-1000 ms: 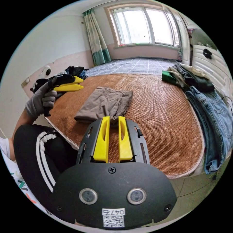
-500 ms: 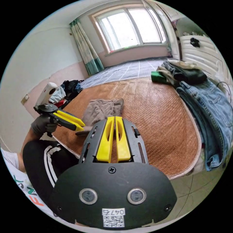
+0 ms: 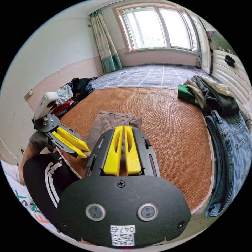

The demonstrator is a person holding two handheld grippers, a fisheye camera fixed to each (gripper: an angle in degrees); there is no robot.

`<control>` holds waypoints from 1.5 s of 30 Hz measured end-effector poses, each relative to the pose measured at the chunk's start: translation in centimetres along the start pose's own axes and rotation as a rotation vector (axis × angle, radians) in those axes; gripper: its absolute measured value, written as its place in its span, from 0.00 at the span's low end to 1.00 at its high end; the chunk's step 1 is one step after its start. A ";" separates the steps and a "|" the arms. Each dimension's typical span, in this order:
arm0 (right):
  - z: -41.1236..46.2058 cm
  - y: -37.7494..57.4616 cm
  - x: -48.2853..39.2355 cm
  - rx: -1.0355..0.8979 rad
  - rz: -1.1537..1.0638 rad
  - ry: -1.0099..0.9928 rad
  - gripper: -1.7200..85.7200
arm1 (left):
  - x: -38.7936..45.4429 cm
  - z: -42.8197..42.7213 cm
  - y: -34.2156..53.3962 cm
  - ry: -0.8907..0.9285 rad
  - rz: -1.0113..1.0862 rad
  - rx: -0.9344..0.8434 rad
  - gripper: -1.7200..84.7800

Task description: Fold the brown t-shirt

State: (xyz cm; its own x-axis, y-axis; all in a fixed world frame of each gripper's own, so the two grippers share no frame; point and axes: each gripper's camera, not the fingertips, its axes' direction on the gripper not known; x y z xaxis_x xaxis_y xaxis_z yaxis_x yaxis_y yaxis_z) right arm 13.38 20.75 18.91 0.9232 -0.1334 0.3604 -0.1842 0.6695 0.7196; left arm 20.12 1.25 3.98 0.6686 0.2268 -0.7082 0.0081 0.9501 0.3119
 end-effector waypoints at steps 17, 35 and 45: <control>11.0 -5.5 0.5 -0.294 -0.130 0.202 0.02 | -6.4 1.9 3.9 0.049 -0.001 -0.007 0.09; 4.3 6.9 6.9 -0.077 0.056 -0.013 0.03 | -25.2 -0.4 16.2 -0.105 -0.380 0.301 0.08; 2.1 15.5 13.0 0.049 0.299 -0.078 0.10 | -26.6 -2.7 27.3 -0.062 -0.426 0.526 0.08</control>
State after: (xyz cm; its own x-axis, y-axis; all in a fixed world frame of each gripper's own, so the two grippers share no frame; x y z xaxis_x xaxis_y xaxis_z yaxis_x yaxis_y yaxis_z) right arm 21.82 27.88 35.97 0.7974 0.0070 0.6034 -0.4612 0.6520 0.6019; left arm 0.54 21.73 29.65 0.5679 -0.1721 -0.8049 0.6307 0.7193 0.2912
